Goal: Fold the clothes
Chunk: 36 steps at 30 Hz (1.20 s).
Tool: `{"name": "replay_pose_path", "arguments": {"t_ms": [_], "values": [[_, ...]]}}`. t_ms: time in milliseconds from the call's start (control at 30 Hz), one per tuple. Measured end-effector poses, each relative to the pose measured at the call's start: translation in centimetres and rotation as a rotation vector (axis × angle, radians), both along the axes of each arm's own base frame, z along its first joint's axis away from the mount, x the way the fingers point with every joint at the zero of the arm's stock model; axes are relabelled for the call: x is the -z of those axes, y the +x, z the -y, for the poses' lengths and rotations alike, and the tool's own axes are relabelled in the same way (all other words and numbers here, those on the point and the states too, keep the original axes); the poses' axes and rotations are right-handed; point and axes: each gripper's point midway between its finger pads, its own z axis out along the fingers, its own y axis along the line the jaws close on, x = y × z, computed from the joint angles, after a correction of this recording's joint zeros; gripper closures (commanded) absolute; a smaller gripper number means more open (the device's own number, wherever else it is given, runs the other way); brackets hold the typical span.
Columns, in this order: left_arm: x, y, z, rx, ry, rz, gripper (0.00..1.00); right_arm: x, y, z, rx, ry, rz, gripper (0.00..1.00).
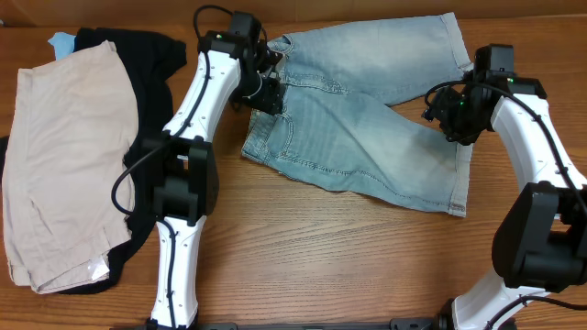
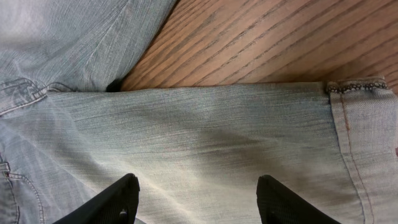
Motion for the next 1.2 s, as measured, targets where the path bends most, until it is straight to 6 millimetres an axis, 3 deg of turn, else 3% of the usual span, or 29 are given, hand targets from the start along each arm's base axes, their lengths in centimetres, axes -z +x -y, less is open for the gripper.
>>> {"name": "replay_pose_path", "arguments": {"t_ms": [267,533,767,1200], "values": [[0.7,0.3,1.3,0.019,-0.036,0.007,0.38,0.0,0.0,0.0,0.0,0.0,-0.001,0.36],[0.6,2.3,1.4,0.005,-0.038,0.086,0.37,0.0,0.0,0.0,0.0,0.0,-0.001,0.36],[3.1,2.2,1.1,-0.03,-0.027,0.04,0.43,0.0,0.0,0.2,0.003,-0.011,-0.002,0.36],[3.3,2.0,0.4,-0.07,-0.004,0.017,0.45,0.1,0.0,0.2,0.004,-0.014,-0.002,0.36]]}}
